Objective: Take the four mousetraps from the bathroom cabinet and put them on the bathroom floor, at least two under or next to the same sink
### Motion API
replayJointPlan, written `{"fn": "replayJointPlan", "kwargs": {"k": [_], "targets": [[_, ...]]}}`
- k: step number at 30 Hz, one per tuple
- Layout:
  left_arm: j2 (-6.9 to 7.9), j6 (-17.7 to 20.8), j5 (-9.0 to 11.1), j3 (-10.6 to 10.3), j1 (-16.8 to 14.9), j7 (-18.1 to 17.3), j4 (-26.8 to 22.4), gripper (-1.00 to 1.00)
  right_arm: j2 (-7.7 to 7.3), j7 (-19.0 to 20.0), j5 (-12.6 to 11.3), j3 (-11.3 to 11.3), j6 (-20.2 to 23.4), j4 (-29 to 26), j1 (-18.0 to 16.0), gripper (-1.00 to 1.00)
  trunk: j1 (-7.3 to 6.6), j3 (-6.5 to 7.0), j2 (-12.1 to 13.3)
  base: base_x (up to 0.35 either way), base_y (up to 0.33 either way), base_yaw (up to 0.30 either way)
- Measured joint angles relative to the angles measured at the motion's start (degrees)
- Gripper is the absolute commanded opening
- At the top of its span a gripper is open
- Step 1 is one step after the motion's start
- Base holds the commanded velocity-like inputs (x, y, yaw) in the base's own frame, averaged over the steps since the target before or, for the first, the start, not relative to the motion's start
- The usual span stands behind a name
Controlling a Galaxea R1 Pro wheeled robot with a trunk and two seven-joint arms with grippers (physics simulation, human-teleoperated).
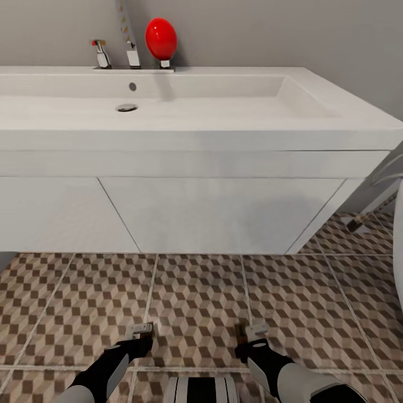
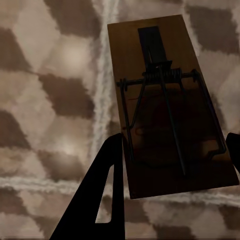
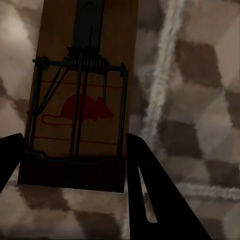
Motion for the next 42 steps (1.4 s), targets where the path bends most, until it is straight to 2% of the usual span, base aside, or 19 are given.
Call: {"fn": "replayJointPlan", "kwargs": {"k": [3, 18, 25, 28, 33, 36, 42], "targets": [[0.00, 0.0, 0.0, 0.0, 0.0, -0.1, 0.0, -1.00, -0.03, 0.0, 0.0, 0.0, 0.0, 0.0, 0.0, -1.00, 0.08, -0.67, 0.0, 0.000, 0.000, 0.000], [0.16, -0.2, -0.1, 0.0, 0.0, 0.4, -0.1, -1.00, -0.06, -0.1, 0.2, 0.0, -0.5, 0.0, 0.0, -1.00, 0.07, -0.67, 0.0, 0.000, 0.000, 0.000], [0.34, -3.5, -0.6, 0.0, 0.0, 0.6, -1.2, -1.00, -0.06, -0.2, 0.4, 0.0, -0.6, -0.3, 0.0, -1.00, 0.07, -0.67, 0.0, 0.000, 0.000, 0.000], [0.52, -4.5, -2.3, 0.0, 0.0, 0.6, -1.4, -1.00, 0.07, -0.3, 0.4, -0.1, -0.4, -0.4, 0.0, -1.00, 0.07, -0.67, 0.0, 0.000, 0.000, 0.000], [0.82, -5.2, -7.3, 0.0, -0.1, 0.6, -1.0, -1.00, 0.21, -1.4, 0.4, -0.2, -0.2, -0.5, 0.0, -1.00, 0.07, -0.67, 0.0, 0.000, 0.000, 0.000], [0.88, -5.3, -8.3, 0.0, -0.2, 0.7, -0.5, -1.00, 0.21, -2.1, 0.3, -0.2, -0.4, -0.6, 0.0, -1.00, 0.07, -0.67, 0.0, 0.000, 0.000, 0.000], [0.88, -5.4, -9.1, 0.0, -0.2, 0.6, 0.8, -1.00, 0.21, -2.5, 0.2, -0.2, -0.5, -0.6, 0.0, -1.00, 0.07, -0.67, 0.0, 0.000, 0.000, 0.000]]}}
